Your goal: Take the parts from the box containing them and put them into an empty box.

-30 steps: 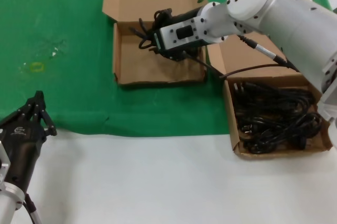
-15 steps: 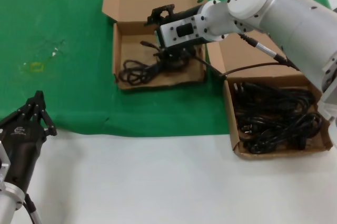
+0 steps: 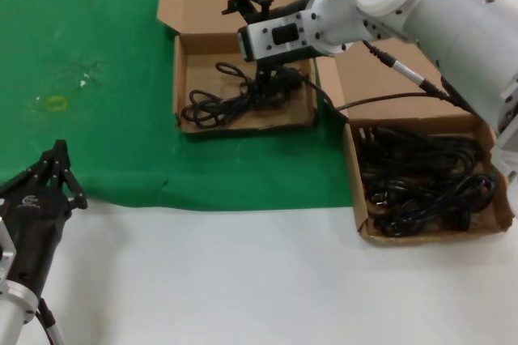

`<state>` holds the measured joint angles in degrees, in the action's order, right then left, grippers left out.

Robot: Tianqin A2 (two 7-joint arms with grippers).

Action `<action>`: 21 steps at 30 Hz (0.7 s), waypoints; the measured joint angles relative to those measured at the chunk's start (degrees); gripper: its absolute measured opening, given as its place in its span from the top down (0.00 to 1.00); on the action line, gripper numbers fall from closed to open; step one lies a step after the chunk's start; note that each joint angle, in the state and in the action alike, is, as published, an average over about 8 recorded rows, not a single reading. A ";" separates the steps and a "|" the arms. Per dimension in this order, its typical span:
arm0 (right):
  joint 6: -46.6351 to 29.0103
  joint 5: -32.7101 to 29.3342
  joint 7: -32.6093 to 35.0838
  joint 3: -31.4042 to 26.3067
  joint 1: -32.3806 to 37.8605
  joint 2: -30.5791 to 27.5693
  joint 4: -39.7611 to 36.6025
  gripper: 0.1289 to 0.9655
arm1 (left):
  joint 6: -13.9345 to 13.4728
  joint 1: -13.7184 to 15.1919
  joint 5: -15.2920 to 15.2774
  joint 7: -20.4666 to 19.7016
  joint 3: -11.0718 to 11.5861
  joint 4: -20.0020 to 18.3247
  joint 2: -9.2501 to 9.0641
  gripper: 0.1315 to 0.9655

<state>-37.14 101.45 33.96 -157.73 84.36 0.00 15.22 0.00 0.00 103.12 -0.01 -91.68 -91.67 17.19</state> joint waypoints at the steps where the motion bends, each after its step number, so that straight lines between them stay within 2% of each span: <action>1: -0.04 0.10 0.01 0.00 0.03 0.00 -0.02 0.24 | 0.00 0.00 0.00 0.00 0.00 0.00 0.00 0.99; 10: -0.07 0.20 0.01 0.00 0.06 0.00 -0.05 0.08 | 0.00 0.00 0.00 -0.02 0.00 0.00 0.00 0.95; 17: 0.39 0.22 -0.39 0.83 -0.99 -0.21 0.91 0.05 | 0.00 0.00 0.00 -0.01 0.00 0.00 0.00 0.93; 21: 1.56 0.26 -1.46 2.92 -3.67 -0.76 3.33 0.01 | 0.00 0.00 0.00 -0.01 0.00 0.00 0.00 0.86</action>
<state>-35.58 101.71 32.50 -154.81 80.70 -0.76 18.55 0.00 0.00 103.12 -0.02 -91.68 -91.67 17.19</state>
